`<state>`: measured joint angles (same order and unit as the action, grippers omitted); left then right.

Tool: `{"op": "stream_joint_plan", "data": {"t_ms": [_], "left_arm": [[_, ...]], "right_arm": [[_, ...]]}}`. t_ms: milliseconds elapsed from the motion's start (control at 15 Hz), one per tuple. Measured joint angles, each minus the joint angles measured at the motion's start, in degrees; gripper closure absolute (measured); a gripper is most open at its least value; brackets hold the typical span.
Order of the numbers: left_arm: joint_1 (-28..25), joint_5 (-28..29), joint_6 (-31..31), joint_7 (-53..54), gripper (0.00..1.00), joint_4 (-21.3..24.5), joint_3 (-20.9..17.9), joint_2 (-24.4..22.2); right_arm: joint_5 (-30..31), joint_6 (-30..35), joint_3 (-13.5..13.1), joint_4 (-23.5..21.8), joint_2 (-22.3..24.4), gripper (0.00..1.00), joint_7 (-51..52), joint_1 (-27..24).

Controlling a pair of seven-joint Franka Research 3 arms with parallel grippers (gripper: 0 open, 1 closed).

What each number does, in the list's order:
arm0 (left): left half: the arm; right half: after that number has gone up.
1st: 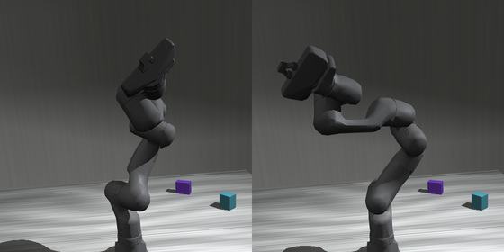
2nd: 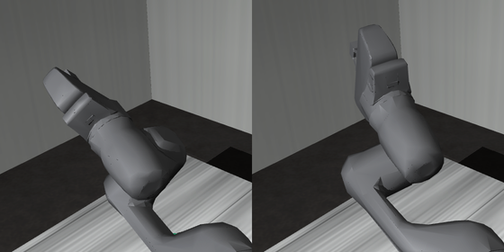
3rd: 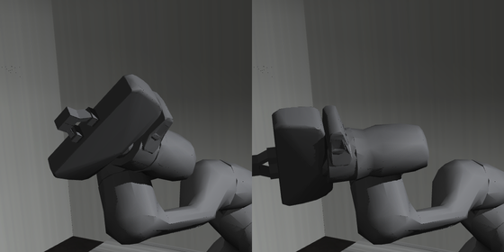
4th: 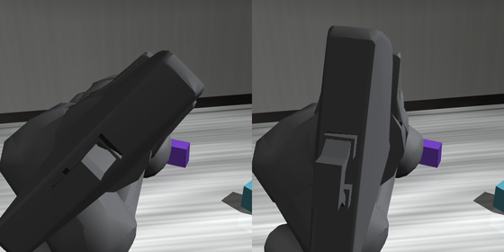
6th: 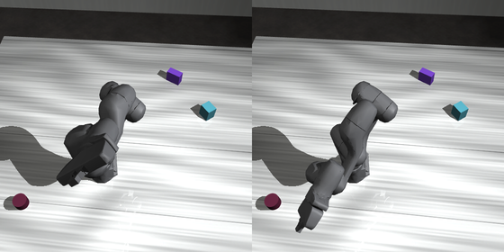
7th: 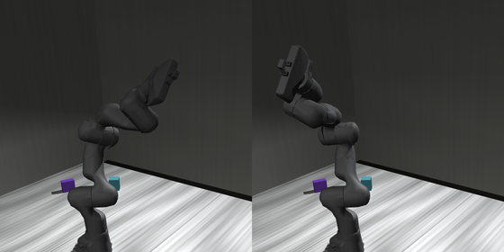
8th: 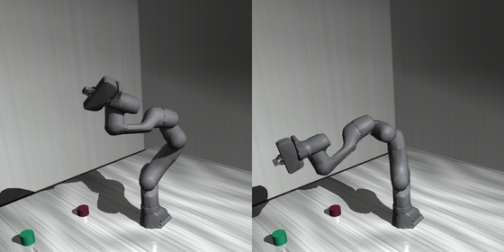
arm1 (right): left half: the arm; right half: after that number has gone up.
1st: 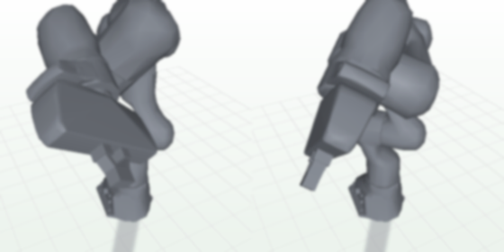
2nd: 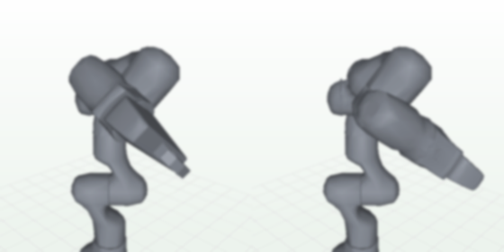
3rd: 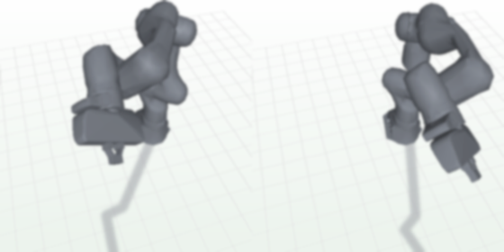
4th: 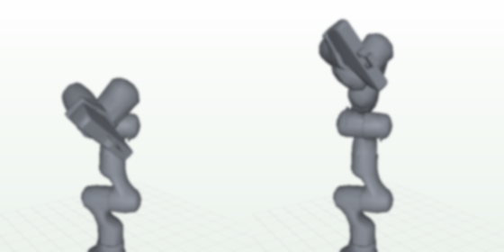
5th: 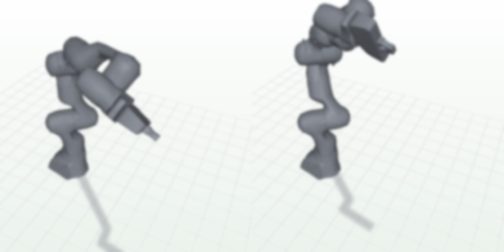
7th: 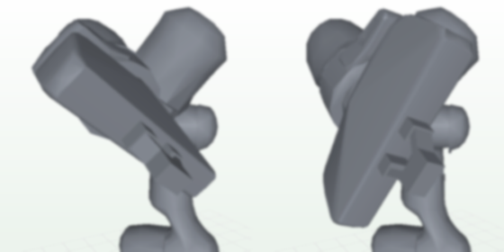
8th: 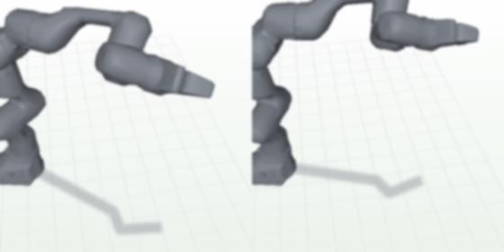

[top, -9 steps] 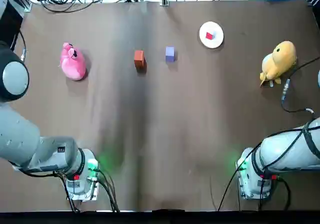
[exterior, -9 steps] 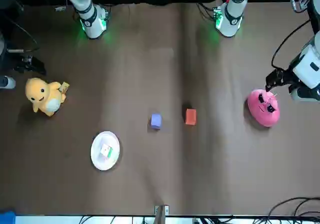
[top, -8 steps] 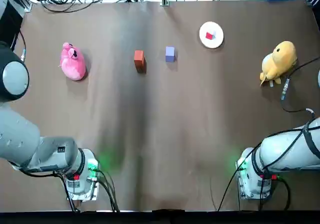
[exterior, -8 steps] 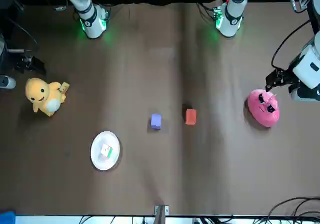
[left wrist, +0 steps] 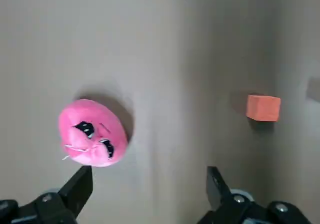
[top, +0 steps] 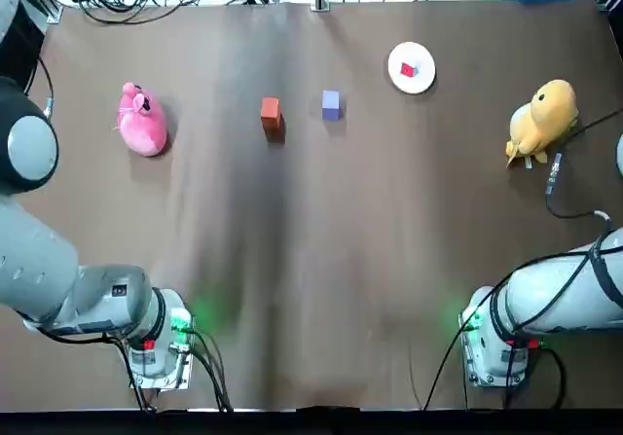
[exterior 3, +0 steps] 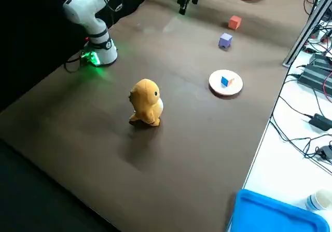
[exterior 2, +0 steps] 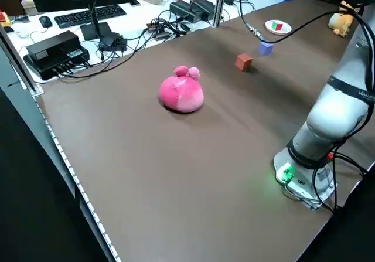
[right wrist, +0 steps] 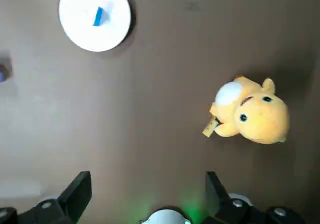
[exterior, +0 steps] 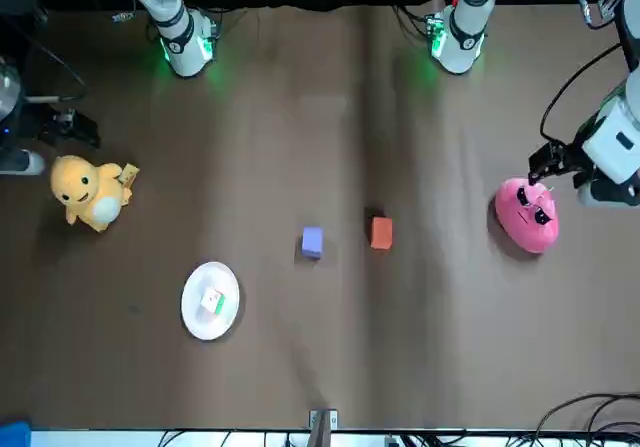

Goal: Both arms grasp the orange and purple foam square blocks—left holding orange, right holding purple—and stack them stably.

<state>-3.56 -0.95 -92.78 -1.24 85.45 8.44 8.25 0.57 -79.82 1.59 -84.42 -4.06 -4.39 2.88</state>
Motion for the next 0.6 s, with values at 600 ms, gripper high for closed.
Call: {"op": "stream_joint_plan", "data": {"t_ms": [600], "left_arm": [[3.9,-12.3,0.7,0.1,0.00,-2.2,1.1,7.8]], "right_arm": [[-2.1,-12.9,0.3,-1.7,-5.5,0.00,-10.6,13.0]]}}
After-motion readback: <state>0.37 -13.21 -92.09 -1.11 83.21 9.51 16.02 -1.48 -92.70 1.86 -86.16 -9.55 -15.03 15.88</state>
